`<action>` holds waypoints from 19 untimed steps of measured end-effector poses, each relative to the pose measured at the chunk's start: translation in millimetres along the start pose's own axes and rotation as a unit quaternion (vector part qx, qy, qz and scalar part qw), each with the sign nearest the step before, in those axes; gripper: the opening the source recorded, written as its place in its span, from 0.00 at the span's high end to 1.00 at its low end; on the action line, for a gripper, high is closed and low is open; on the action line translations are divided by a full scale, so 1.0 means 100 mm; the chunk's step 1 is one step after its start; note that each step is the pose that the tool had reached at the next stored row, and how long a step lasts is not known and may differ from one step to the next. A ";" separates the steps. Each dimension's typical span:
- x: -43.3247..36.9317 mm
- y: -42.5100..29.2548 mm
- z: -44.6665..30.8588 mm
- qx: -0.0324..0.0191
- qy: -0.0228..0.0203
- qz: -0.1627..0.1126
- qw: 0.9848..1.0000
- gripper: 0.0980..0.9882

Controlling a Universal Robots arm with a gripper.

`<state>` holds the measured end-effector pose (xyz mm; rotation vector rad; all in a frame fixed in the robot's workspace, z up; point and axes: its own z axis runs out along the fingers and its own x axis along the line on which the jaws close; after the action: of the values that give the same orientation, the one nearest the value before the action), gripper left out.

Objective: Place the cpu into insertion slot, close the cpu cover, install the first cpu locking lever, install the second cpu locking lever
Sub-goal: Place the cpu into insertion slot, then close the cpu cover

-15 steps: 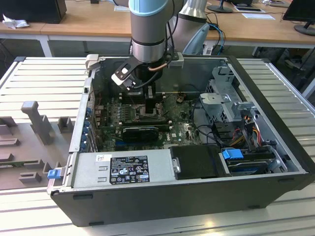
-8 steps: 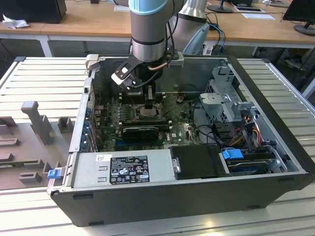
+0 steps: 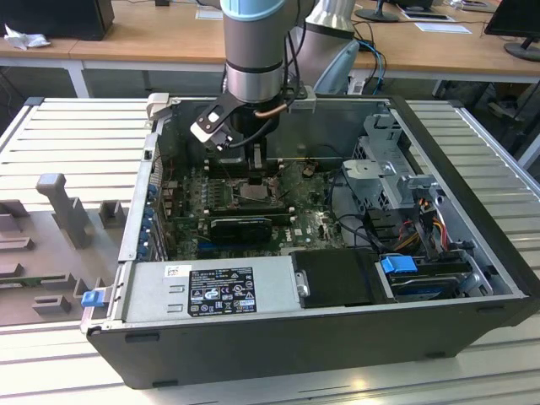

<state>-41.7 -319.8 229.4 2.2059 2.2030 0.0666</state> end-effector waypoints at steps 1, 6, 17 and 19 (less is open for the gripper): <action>0.000 0.000 -0.007 0.000 0.000 0.000 1.000 0.99; 0.001 0.003 -0.071 0.000 0.000 0.000 1.000 0.99; 0.002 0.124 -0.165 0.006 0.000 0.000 1.000 0.99; 0.003 0.128 -0.241 0.006 0.000 0.000 1.000 0.99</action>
<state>-30.0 -319.9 254.0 2.2119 2.2086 0.0541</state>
